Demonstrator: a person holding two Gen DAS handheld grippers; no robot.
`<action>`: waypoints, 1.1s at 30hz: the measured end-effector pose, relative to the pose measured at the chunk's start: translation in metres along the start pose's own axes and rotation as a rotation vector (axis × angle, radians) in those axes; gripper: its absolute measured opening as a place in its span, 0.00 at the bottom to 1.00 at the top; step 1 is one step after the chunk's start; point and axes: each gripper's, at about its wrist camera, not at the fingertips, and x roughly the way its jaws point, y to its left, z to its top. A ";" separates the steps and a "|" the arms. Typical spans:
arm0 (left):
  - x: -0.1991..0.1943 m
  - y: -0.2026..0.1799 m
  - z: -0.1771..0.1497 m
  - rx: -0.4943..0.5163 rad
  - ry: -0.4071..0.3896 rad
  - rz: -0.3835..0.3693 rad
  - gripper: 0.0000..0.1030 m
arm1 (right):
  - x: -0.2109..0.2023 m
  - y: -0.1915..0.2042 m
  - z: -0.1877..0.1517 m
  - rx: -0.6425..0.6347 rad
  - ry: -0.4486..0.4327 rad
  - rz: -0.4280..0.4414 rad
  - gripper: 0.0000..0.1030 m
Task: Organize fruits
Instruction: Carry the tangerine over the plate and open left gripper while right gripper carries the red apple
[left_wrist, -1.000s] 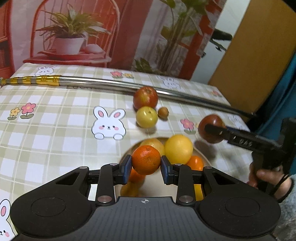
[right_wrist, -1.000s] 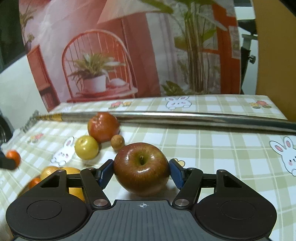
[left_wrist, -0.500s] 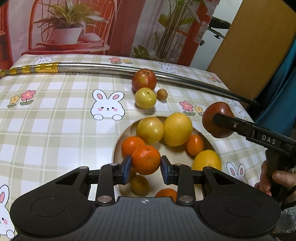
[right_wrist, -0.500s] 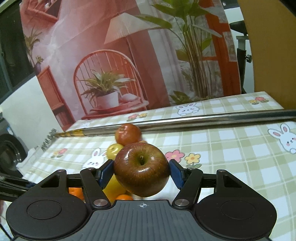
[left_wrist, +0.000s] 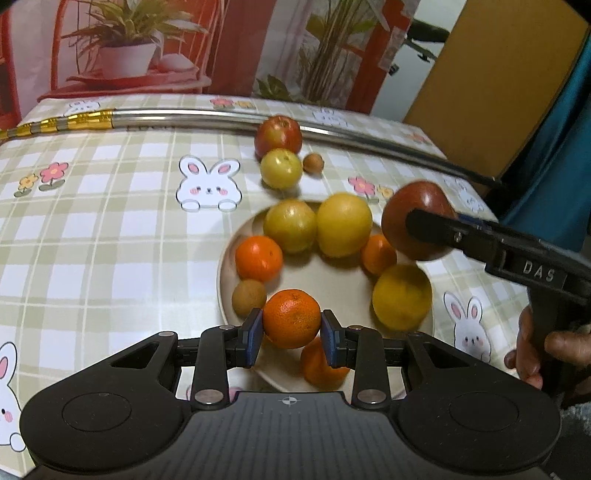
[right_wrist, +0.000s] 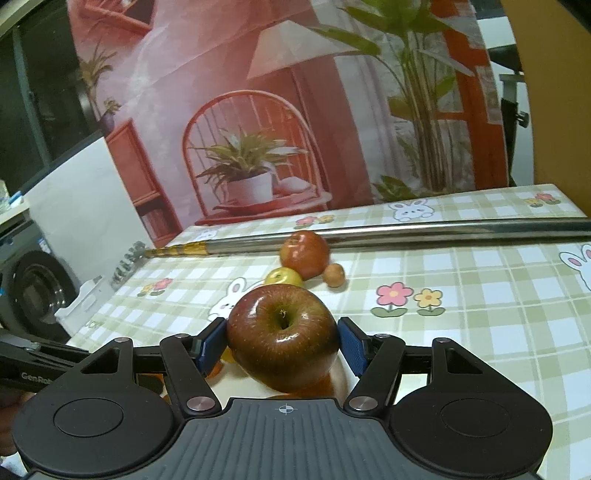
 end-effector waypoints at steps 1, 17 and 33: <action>0.001 0.000 -0.001 0.002 0.008 0.001 0.34 | -0.001 0.003 -0.001 -0.008 0.001 0.001 0.59; 0.008 -0.004 -0.006 0.027 0.049 -0.013 0.35 | -0.001 0.013 -0.003 -0.040 0.016 0.015 0.59; -0.002 0.004 -0.002 -0.014 -0.006 0.003 0.40 | 0.000 0.016 -0.003 -0.047 0.020 0.019 0.59</action>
